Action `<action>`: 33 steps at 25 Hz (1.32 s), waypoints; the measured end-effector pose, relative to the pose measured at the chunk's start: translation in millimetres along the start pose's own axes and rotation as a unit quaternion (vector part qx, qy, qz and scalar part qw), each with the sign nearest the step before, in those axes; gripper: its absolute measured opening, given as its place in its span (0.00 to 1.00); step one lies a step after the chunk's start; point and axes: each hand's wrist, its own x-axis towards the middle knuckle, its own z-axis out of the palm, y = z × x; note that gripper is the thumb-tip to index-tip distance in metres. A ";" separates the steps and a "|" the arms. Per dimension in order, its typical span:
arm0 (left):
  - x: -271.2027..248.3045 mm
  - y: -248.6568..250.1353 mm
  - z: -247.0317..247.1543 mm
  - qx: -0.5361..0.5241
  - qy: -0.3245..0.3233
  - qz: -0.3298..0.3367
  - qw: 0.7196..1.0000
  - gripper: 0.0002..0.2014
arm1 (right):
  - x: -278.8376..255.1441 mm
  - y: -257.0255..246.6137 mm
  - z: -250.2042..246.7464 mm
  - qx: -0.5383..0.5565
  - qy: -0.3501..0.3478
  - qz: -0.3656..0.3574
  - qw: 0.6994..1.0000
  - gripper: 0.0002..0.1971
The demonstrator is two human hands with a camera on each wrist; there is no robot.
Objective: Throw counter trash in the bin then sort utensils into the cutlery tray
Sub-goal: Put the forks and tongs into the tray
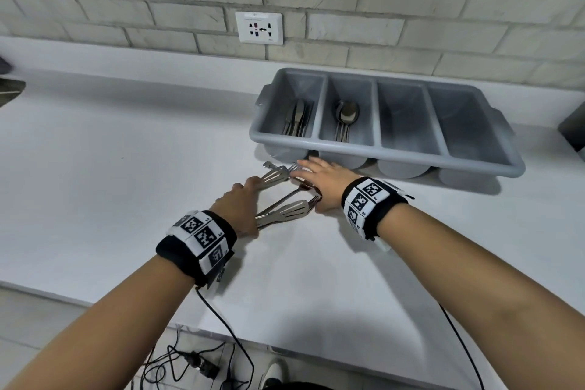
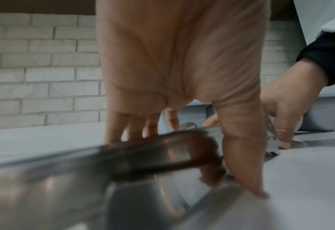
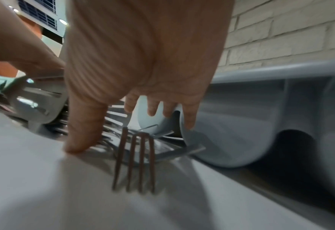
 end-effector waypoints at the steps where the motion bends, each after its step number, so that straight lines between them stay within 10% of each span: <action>1: 0.6 -4.8 -2.7 -0.019 0.001 0.001 1.000 0.47 | 5.7 -1.4 -1.9 -0.011 -0.015 -0.003 1.000 0.52; 9: -3.8 -37.4 -15.7 -0.144 0.042 0.025 0.988 0.35 | 23.5 -2.8 -3.2 0.017 -0.027 0.003 1.000 0.53; 13: -2.3 -52.0 -23.6 -0.200 0.144 -0.001 0.969 0.33 | 15.4 3.5 6.0 0.012 -0.067 -0.019 0.998 0.38; 21: 3.7 -56.1 -14.8 -0.148 0.074 -0.069 0.984 0.19 | -23.6 14.7 18.8 0.021 -0.010 -0.030 0.999 0.23; 30: 15.3 -28.4 -9.0 -0.049 0.071 -0.054 0.995 0.33 | -75.2 40.9 29.6 0.040 -0.003 0.016 0.999 0.22; 33: 3.1 2.7 -8.6 -0.034 0.171 -0.020 0.985 0.31 | -90.3 50.3 35.0 0.061 0.013 0.044 0.997 0.21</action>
